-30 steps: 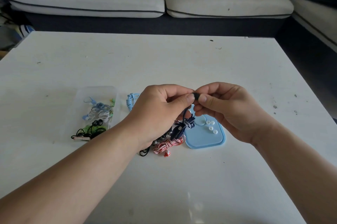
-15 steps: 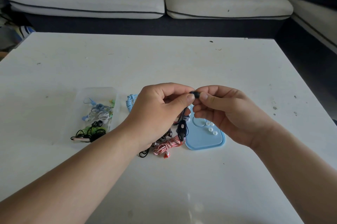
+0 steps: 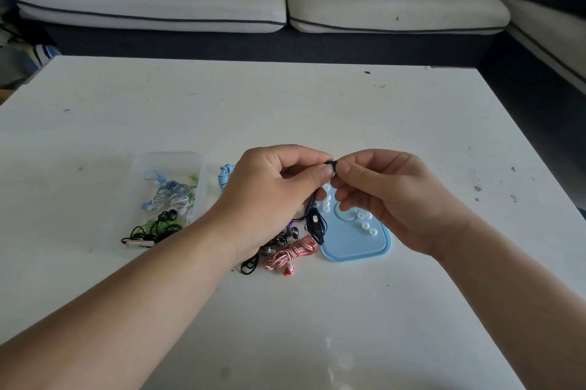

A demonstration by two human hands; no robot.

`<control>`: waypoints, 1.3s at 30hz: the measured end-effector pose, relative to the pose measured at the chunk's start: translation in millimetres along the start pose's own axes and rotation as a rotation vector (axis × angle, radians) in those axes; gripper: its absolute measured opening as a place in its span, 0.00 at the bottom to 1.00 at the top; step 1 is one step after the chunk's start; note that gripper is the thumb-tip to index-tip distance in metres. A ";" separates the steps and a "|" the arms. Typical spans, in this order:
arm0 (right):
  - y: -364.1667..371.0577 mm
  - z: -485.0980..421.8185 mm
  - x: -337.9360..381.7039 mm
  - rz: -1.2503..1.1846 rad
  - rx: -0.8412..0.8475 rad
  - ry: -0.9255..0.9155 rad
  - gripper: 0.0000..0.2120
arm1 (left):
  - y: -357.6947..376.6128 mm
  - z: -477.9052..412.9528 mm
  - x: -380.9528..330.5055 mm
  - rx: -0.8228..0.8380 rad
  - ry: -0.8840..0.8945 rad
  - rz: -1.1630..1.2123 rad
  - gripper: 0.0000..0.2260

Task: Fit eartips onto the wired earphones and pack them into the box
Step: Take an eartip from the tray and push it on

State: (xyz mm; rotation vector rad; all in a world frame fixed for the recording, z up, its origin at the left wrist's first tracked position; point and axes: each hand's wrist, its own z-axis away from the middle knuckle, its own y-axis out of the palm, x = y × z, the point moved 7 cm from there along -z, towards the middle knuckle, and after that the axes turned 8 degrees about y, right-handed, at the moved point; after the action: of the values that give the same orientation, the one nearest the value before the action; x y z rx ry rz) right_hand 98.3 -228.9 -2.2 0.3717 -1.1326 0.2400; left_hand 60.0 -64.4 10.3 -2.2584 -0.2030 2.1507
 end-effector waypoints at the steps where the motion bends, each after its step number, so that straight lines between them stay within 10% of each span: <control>1: -1.3 0.1 2.0 0.079 -0.035 -0.029 0.07 | -1.0 -0.4 1.6 -0.002 -0.019 0.013 0.05; 5: -2.6 2.6 5.4 0.438 -0.204 -0.099 0.05 | -3.1 0.2 7.1 -0.019 -0.085 0.017 0.04; 11: -7.1 0.8 1.1 0.316 -0.245 -0.058 0.08 | -5.9 -2.2 7.6 -0.063 -0.122 0.082 0.04; 18: 38.8 -0.9 -40.7 0.070 0.227 0.309 0.18 | -29.1 -6.2 -6.1 -0.155 -0.096 0.279 0.07; 27: 87.0 -16.6 -37.6 -0.133 0.000 0.231 0.05 | -80.4 9.8 -15.5 -0.202 0.149 -0.399 0.08; 39: 171.4 -36.2 -38.1 0.006 0.037 0.142 0.12 | -188.2 28.8 -0.2 -0.266 0.013 -0.583 0.15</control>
State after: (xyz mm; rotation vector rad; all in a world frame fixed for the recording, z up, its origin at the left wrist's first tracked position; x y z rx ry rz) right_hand 49.4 -57.5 -21.9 0.3785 -0.9903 0.2884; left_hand 15.8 119.9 28.1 -1.9759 -1.0531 1.8728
